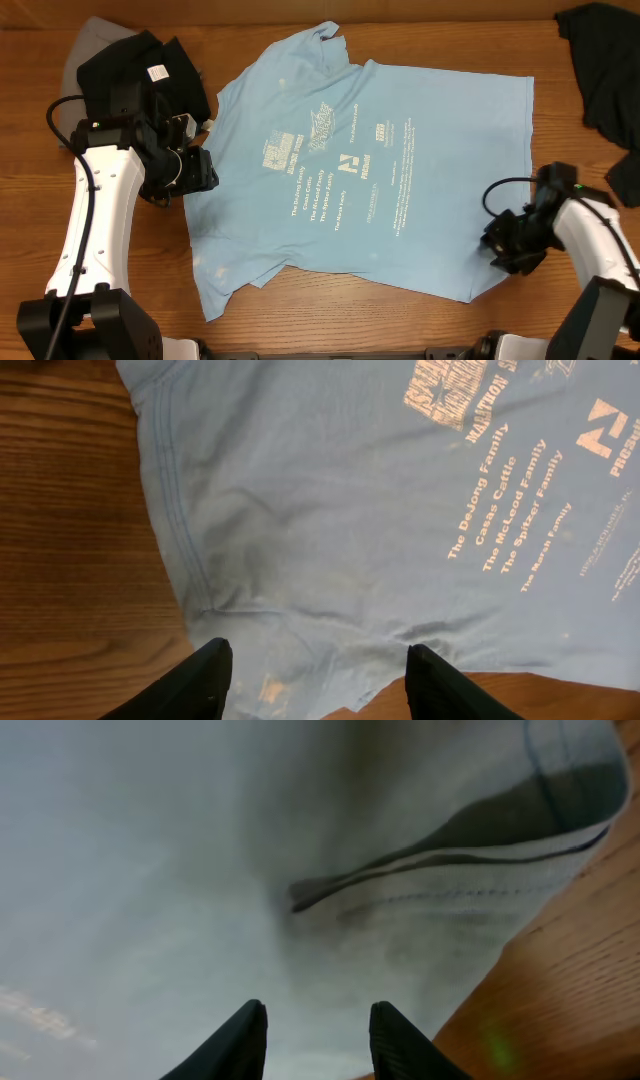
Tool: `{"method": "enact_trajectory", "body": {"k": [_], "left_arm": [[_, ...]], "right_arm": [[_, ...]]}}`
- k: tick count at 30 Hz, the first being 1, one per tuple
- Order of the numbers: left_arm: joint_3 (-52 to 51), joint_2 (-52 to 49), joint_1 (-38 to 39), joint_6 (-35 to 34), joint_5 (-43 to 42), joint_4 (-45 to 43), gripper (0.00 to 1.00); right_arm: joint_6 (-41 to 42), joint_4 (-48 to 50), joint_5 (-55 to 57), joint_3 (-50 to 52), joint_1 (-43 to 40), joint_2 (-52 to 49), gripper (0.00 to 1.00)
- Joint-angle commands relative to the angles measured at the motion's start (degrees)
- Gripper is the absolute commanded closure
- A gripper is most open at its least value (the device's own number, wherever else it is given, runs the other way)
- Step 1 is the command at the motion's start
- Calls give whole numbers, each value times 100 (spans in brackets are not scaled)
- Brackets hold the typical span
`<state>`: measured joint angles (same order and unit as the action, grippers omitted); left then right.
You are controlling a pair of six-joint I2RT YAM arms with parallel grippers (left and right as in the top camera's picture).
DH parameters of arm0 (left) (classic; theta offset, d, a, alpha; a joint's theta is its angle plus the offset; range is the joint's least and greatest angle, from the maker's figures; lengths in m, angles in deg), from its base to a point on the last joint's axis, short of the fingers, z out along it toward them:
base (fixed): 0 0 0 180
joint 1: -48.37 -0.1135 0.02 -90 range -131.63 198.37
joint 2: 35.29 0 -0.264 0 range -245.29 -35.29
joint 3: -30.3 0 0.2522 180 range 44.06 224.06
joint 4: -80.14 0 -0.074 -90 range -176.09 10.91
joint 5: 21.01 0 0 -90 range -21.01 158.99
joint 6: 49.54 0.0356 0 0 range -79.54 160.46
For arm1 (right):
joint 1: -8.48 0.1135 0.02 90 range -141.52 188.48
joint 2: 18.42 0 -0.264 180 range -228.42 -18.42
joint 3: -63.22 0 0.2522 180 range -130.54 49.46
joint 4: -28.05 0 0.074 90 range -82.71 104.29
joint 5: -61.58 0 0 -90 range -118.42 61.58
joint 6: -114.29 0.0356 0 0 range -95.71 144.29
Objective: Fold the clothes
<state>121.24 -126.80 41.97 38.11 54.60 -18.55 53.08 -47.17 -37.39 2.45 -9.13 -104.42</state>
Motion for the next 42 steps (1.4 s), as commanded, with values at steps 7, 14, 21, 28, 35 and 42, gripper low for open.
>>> {"method": "enact_trajectory", "body": {"k": [7, 14, 21, 28, 35, 42], "left_arm": [[31, 162, 15, 111, -66, 11, 39], [31, 162, 15, 111, -63, 15, 39], [31, 162, 15, 111, -63, 17, 39], [31, 162, 15, 109, -63, 7, 38], [31, 162, 15, 109, -68, 20, 38], [31, 162, 15, 109, -66, 140, 40]], "right_arm": [[901, 549, 584, 337, 90, -17, 63], [901, 907, 415, 695, 94, -22, 63], [739, 1032, 411, 629, 94, -20, 64], [28, 896, 396, 192, 94, -20, 63], [63, 1121, 533, 205, 94, -44, 64], [142, 1342, 474, 492, 94, -256, 68]]}}
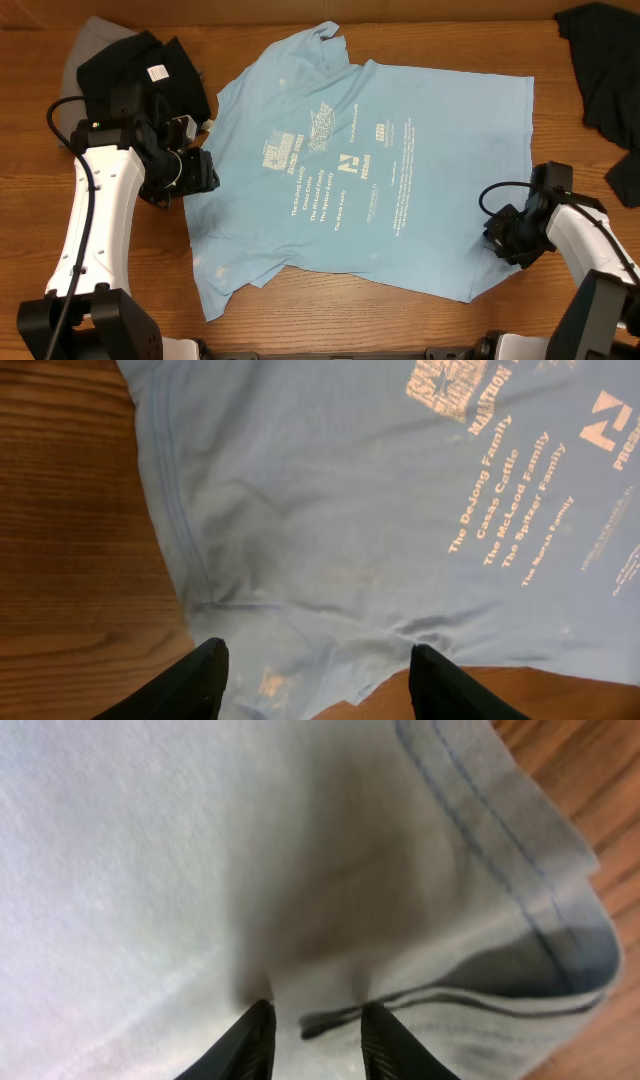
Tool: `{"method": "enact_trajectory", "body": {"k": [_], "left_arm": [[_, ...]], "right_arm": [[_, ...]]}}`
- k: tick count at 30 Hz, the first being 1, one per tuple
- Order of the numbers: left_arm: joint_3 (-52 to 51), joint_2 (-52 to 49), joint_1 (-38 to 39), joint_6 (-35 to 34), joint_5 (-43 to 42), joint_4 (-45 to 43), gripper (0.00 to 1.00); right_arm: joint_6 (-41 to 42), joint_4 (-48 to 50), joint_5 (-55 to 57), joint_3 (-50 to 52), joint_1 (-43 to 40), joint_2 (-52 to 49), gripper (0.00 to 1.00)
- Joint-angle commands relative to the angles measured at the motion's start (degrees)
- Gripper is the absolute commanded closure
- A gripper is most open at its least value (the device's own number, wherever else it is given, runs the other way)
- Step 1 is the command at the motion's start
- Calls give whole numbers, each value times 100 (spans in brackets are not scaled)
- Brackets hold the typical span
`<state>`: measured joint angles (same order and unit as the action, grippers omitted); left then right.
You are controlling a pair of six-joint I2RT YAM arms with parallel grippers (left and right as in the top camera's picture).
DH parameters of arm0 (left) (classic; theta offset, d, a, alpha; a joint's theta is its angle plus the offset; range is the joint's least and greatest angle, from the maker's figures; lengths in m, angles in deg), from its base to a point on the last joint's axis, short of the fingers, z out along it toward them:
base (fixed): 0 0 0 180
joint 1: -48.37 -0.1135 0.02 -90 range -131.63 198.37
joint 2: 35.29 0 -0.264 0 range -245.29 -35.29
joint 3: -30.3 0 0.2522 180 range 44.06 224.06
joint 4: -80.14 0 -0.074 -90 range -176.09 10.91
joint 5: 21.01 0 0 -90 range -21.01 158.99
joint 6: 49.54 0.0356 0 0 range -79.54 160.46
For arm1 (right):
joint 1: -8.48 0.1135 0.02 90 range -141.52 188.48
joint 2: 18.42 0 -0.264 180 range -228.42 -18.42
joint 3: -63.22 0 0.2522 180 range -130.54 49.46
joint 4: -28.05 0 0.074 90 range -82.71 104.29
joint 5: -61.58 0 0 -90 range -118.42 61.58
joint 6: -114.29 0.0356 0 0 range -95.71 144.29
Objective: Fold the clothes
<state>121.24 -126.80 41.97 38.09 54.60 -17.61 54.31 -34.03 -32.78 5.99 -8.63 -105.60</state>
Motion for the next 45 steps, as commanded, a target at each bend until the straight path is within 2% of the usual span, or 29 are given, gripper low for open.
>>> {"method": "enact_trajectory", "body": {"k": [1, 4, 7, 12, 14, 16, 20, 36, 38, 41, 45], "left_arm": [[31, 162, 15, 111, -66, 48, 39], [31, 162, 15, 111, -66, 44, 40], [31, 162, 15, 111, -66, 48, 39], [31, 162, 15, 111, -66, 35, 39], [31, 162, 15, 111, -66, 26, 39], [31, 162, 15, 111, -63, 24, 39], [31, 162, 15, 111, -63, 26, 39], [31, 162, 15, 114, -61, 31, 39], [31, 162, 17, 111, -63, 26, 39], [31, 162, 15, 114, -61, 31, 39], [31, 162, 15, 111, -50, 31, 39]], "right_arm": [[15, 26, -20, 155, 46, -170, 68], [-11, 24, -24, 164, 44, -232, 71], [-98, -68, -22, 103, 44, -232, 80], [-297, -444, -26, -214, 44, -221, 86], [-411, -584, -26, -361, 44, -221, 86], [-503, -754, -63, -474, 44, -221, 71], [-501, -767, -144, -450, 44, -221, 67], [-455, -538, -101, -149, 358, -227, 68], [-455, -562, -63, -118, 358, -227, 73], [-452, -560, 26, -55, 358, -227, 75], [-457, -621, 52, -26, 358, -227, 85]]}}
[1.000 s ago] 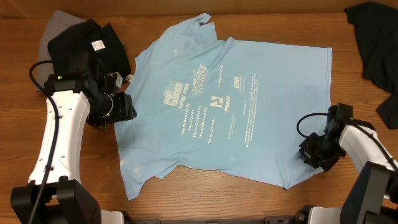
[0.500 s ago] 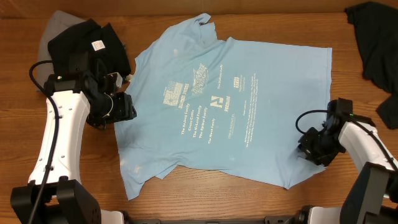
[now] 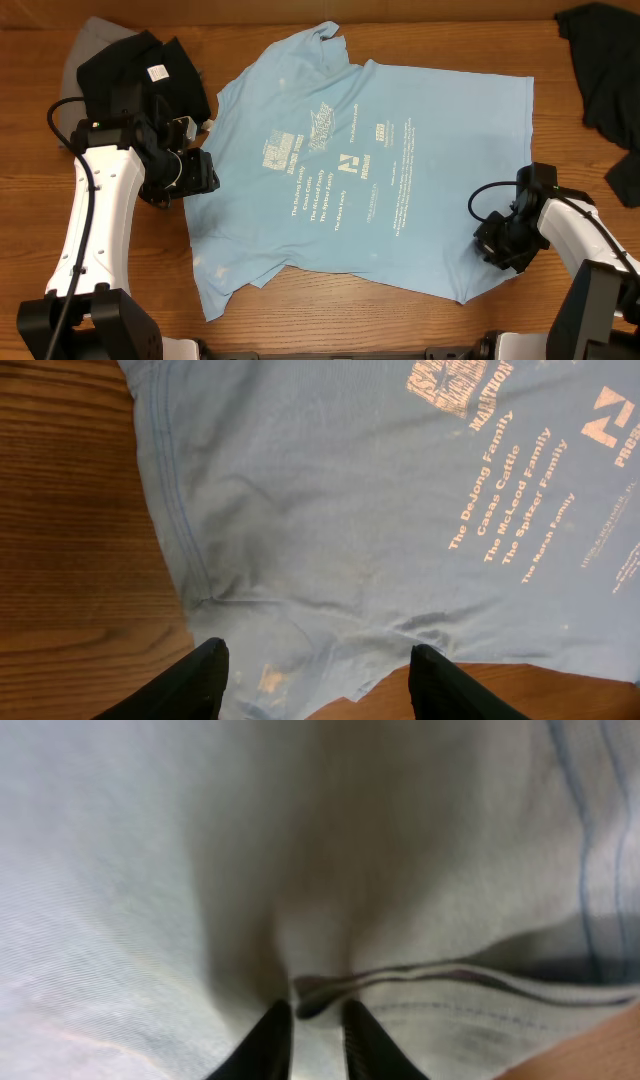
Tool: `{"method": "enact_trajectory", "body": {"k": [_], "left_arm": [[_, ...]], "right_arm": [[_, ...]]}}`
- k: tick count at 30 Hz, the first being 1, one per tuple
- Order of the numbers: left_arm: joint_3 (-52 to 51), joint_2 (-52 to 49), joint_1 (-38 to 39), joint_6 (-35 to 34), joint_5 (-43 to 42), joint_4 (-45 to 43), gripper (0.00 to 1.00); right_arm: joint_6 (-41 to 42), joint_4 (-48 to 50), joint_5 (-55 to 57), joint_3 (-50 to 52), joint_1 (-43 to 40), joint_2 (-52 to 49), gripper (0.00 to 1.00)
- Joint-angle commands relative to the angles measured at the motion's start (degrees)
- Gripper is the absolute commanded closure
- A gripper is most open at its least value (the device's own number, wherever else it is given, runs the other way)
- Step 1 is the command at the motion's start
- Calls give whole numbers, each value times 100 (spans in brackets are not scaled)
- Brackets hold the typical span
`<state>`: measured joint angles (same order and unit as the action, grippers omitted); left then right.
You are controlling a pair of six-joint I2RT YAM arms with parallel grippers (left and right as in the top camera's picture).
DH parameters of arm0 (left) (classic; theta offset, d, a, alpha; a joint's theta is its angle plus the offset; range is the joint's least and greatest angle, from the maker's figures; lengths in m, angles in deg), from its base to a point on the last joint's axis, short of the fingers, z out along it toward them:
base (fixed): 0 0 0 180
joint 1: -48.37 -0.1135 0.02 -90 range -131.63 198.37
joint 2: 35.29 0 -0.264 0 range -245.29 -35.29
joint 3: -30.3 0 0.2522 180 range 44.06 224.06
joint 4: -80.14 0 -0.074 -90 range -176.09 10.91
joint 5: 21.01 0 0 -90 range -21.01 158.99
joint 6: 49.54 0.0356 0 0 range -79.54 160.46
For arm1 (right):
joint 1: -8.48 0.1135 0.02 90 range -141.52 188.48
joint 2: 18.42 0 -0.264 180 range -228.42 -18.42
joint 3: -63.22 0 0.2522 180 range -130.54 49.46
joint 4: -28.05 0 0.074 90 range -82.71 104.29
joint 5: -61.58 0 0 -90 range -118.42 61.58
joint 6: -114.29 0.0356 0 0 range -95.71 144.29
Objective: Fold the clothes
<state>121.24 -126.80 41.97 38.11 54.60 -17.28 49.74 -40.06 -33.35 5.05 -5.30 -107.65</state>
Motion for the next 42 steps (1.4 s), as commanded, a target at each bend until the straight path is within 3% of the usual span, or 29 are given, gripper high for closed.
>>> {"method": "enact_trajectory", "body": {"k": [1, 2, 11, 13, 14, 21, 29, 36, 42], "left_arm": [[31, 162, 15, 111, -50, -2, 39], [31, 162, 15, 111, -48, -4, 39], [31, 162, 15, 111, -44, 68, 37], [31, 162, 0, 107, 26, 197, 20], [31, 162, -20, 103, 66, 267, 16], [26, 162, -378, -42, 101, 802, 19], [-433, 162, -400, -46, -293, 920, 19], [-1392, 162, -219, -72, -634, 627, 23], [-2299, 162, -133, -623, -597, -57, 27]], "right_arm": [[2, -17, 129, 68, 26, -22, 90], [0, -20, 153, 52, 22, -20, 96], [7, -693, 188, -903, -2, -9, 96], [76, -964, 190, -1224, -57, -4, 96], [195, -1130, 188, -1394, -101, -4, 96], [501, -1714, 164, -2118, -417, 31, 96], [723, -1300, -179, -2122, -1215, 101, 96], [166, -1172, -866, -2122, -1558, 101, 96], [125, -1126, -866, -2122, -1558, 101, 96]]}}
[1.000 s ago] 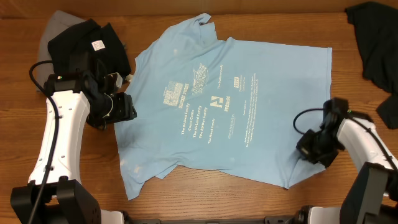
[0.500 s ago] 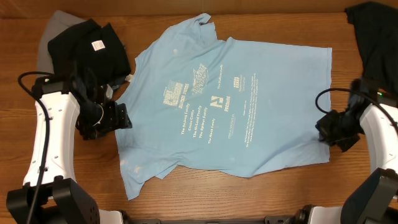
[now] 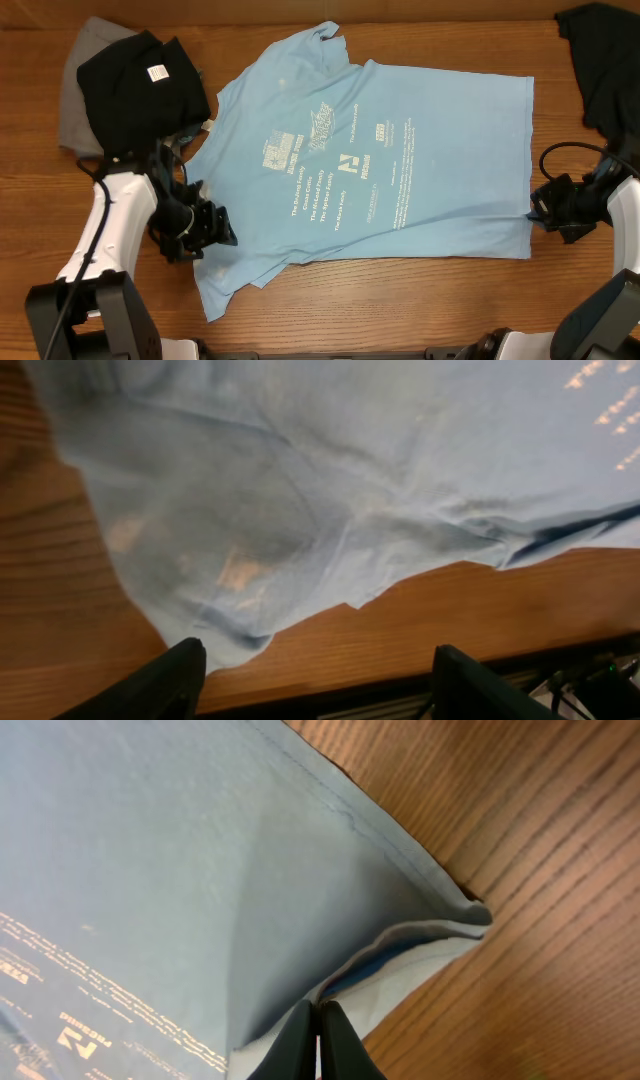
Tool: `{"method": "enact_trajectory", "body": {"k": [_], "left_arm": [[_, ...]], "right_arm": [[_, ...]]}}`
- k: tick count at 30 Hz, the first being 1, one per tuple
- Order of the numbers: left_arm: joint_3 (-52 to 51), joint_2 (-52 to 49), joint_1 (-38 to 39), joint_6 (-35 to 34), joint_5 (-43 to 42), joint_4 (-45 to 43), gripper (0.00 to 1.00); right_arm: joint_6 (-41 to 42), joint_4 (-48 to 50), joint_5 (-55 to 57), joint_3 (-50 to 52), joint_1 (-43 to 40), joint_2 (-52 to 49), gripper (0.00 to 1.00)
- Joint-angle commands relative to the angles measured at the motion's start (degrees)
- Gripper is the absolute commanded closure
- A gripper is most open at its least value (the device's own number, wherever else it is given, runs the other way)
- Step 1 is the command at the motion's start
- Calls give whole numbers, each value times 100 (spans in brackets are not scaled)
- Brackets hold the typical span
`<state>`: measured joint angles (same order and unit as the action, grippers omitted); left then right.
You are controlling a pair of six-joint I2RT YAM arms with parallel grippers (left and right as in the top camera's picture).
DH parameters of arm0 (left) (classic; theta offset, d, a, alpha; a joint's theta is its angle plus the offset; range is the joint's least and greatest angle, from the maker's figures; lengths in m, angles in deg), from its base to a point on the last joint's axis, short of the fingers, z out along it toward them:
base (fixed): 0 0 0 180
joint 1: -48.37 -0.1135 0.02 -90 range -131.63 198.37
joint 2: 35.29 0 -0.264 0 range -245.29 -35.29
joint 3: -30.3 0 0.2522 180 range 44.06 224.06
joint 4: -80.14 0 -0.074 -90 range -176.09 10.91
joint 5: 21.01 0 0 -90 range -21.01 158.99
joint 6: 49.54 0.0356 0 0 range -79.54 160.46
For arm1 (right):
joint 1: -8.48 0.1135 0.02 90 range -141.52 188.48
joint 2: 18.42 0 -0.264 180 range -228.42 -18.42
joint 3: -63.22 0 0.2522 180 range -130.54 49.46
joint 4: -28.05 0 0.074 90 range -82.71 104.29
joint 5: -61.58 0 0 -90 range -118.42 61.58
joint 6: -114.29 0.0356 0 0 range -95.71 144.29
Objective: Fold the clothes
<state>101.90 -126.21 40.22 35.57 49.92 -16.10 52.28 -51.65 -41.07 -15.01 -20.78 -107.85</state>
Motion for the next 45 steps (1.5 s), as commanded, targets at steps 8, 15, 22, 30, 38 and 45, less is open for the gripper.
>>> {"method": "enact_trajectory", "body": {"k": [8, 15, 22, 30, 38, 45], "left_arm": [[-1351, 103, 74, -750, -151, -868, 30], [-1926, 103, 170, -1115, 238, -1471, 48], [-1797, 105, 216, -1207, -444, -1419, 96], [17, 105, 216, -1032, -660, -1217, 96], [284, 87, 278, -957, 188, -1770, 53], [273, 87, 710, -7, -286, -1401, 55]], "right_arm": [[-144, 162, -92, -116, -11, 120, 96], [-144, 223, -94, -116, -11, 120, 96], [-144, 260, -94, -116, -11, 120, 96], [-144, 291, -92, -116, -11, 118, 96], [-144, 310, -94, -116, -11, 118, 96], [-146, 289, -92, -114, -11, 118, 96]]}}
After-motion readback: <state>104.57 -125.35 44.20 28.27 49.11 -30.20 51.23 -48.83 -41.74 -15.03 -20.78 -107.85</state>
